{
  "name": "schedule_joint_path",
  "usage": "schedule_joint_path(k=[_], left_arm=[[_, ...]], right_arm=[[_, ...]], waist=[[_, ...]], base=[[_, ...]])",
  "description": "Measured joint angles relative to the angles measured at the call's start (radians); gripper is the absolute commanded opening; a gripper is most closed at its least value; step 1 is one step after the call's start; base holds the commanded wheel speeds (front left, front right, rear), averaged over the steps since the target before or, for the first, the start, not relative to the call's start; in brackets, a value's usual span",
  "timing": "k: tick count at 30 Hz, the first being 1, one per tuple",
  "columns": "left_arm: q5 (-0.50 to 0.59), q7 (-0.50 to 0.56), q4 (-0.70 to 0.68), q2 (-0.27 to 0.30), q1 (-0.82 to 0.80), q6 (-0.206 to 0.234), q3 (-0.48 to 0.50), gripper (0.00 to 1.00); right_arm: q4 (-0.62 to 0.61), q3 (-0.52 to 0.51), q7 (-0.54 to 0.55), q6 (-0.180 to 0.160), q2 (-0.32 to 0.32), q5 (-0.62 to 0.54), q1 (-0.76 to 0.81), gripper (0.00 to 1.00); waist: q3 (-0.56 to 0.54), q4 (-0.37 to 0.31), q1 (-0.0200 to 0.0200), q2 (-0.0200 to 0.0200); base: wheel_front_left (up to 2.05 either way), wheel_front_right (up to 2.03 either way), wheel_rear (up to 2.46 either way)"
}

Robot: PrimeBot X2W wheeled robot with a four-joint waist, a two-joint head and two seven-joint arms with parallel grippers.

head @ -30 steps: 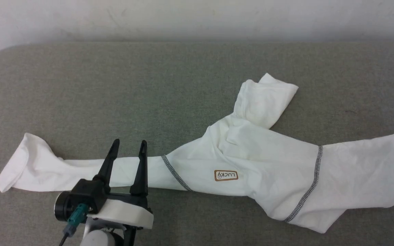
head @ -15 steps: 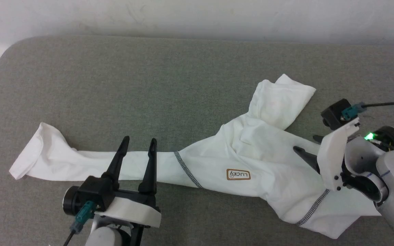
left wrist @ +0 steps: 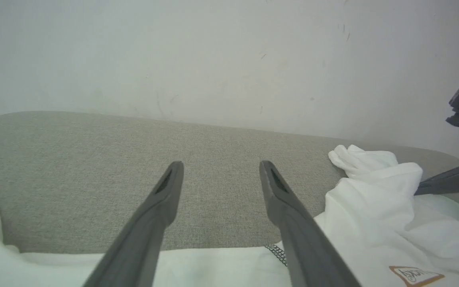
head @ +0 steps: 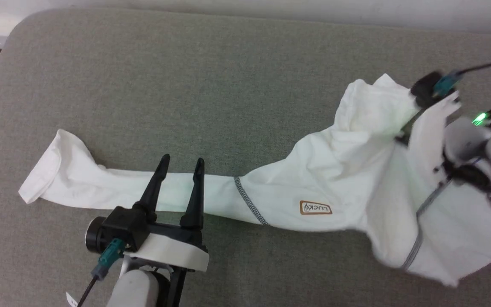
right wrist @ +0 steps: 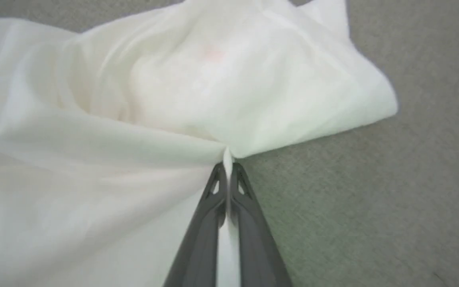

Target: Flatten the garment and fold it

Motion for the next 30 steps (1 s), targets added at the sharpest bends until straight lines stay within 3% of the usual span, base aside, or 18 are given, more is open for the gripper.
schedule_joint_path(k=[7, 13, 15, 16, 26, 30], left_arm=[[-0.022, 0.0, -0.023, -0.002, -0.054, 0.009, -0.055, 1.0], [-0.04, 0.0, -0.033, -0.002, -0.097, 0.028, -0.091, 1.0], [-0.04, 0.0, -0.031, -0.002, -0.105, 0.034, -0.098, 1.0], [-0.04, 0.0, -0.029, -0.002, -0.108, 0.035, -0.099, 1.0], [-0.01, 0.0, 0.018, -0.002, -0.086, 0.034, -0.053, 1.0], [-0.001, 0.0, 0.043, 0.0, -0.04, 0.032, -0.027, 1.0]], right_arm=[[0.116, -0.116, -0.115, 0.0, -0.073, -0.079, -0.188, 0.0], [0.246, -0.169, -0.284, 0.0, -0.076, -0.142, -0.266, 0.0], [0.299, -0.174, -0.338, 0.0, -0.059, -0.148, -0.264, 0.55], [0.317, -0.176, -0.377, 0.0, -0.049, -0.154, -0.26, 1.0], [0.356, -0.248, -0.844, 0.0, 0.06, -0.181, -0.123, 1.0], [0.281, -0.309, -0.921, 0.0, 0.103, -0.208, 0.004, 1.0]], waist=[[0.054, 0.025, 0.0001, 0.0], [0.12, 0.047, 0.0002, 0.0], [0.139, 0.053, 0.0002, 0.0], [0.145, 0.055, 0.0003, 0.0], [0.099, 0.038, -0.0002, 0.0], [0.049, 0.012, -0.0002, 0.0]], base=[[0.0, 0.0, 0.0], [0.0, 0.0, 0.0], [0.0, 0.0, 0.0], [0.0, 0.0, 0.0], [0.0, 0.0, 0.0], [0.0, 0.0, 0.0]])
